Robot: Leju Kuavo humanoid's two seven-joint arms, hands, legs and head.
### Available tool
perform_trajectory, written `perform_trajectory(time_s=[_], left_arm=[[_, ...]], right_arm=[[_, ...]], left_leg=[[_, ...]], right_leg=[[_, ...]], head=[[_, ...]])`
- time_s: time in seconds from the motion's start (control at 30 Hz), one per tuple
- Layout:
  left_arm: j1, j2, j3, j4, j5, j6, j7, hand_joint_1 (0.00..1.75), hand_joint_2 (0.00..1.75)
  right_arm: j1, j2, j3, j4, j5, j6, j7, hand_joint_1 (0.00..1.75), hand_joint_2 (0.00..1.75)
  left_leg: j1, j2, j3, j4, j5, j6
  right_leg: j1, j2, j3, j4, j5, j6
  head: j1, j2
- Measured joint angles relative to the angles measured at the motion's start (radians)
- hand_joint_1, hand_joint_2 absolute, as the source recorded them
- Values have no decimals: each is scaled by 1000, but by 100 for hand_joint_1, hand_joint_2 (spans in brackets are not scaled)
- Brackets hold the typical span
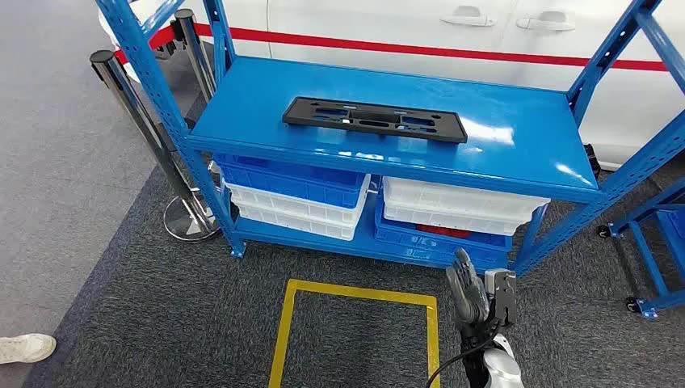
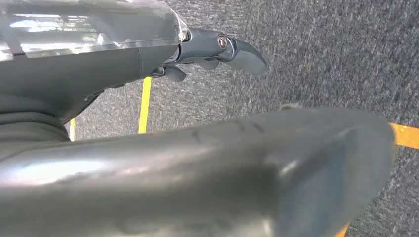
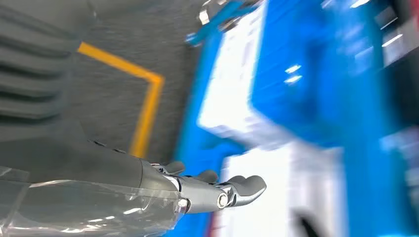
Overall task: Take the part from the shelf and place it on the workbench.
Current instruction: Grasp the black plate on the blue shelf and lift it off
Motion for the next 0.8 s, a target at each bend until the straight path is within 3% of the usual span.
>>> perform_trajectory(time_s=[0.1, 0.17, 0.27, 0.33, 0.4, 0.43, 0.47, 0.5, 0.57, 0.6, 0.63, 0.73, 0.8], left_arm=[[-6, -6, 21, 6, -19, 2, -3, 0, 0], [-15, -11, 42, 11, -36, 5, -7, 0, 0], [-25, -14, 71, 15, -61, 8, -10, 0, 0], [-31, -15, 91, 19, -79, 9, -11, 0, 0], [-36, -18, 110, 22, -95, 11, -11, 0, 0], [-37, -19, 119, 24, -104, 13, -11, 0, 0], [-37, -19, 128, 26, -112, 16, -11, 0, 0], [-37, -20, 138, 27, -120, 18, -11, 0, 0], [-39, -22, 156, 31, -136, 21, -11, 0, 0], [-42, -25, 166, 33, -144, 22, -11, 0, 0], [-45, -27, 175, 35, -152, 23, -11, 0, 0], [-50, -32, 200, 38, -175, 26, -10, 0, 0], [-51, -34, 215, 40, -190, 30, -10, 0, 0]], right_arm=[[-6, 2, 32, -57, -14, 13, -15, 0, 0], [-9, 6, 64, -116, -26, 26, -31, 0, 0], [-11, 12, 116, -208, -38, 43, -56, 0, 0], [-16, 17, 161, -269, -45, 53, -71, 0, 0], [-18, 20, 210, -322, -52, 60, -86, 0, 0], [-18, 21, 233, -348, -54, 62, -93, 0, 0], [-17, 22, 255, -374, -57, 63, -101, 0, 0], [-18, 22, 280, -402, -60, 63, -109, 0, 0], [-20, 23, 330, -459, -66, 63, -126, 0, 0], [-22, 23, 358, -490, -69, 62, -135, 0, 0], [-24, 23, 385, -519, -72, 62, -143, 0, 0], [-29, 23, 459, -604, -82, 60, -164, 0, 0], [-34, 23, 505, -655, -89, 58, -178, 0, 0]], left_leg=[[-2, 0, 8, 2, -15, -8], [-1, 0, 2, 4, -22, -18], [1, 4, 0, 14, -38, -34], [5, 7, -46, 105, -83, -48], [15, 9, -135, 250, -132, -60], [21, 11, -172, 297, -134, -65], [26, 12, -193, 311, -115, -70], [31, 14, -195, 285, -76, -75], [37, 17, -159, 159, 19, -83], [38, 17, -139, 101, 47, -82], [37, 17, -128, 67, 60, -78], [33, 16, -127, 52, 60, -52], [33, 17, -126, 49, 62, -37]], right_leg=[[7, 0, 49, -112, 43, -10], [12, 1, 64, -146, 32, -18], [6, 1, 75, -168, 21, -29], [0, -1, 86, -178, 18, -35], [-1, -3, 90, -179, 13, -37], [-2, -4, 93, -179, 10, -36], [-4, -4, 98, -178, 6, -34], [-7, -4, 104, -177, 2, -31], [-11, -4, 118, -173, -9, -21], [-11, -3, 121, -170, -14, -14], [-10, -2, 121, -167, -16, -8], [-10, -2, 118, -167, -17, 6], [-12, -3, 104, -133, -42, 12]], head=[[-1, 0], [-2, 0], [-2, 0], [-3, 0], [-3, 0], [-3, 0], [-3, 0], [-3, 0], [-3, 0], [-4, 0], [-4, 0], [-2, 0], [-1, 0]])
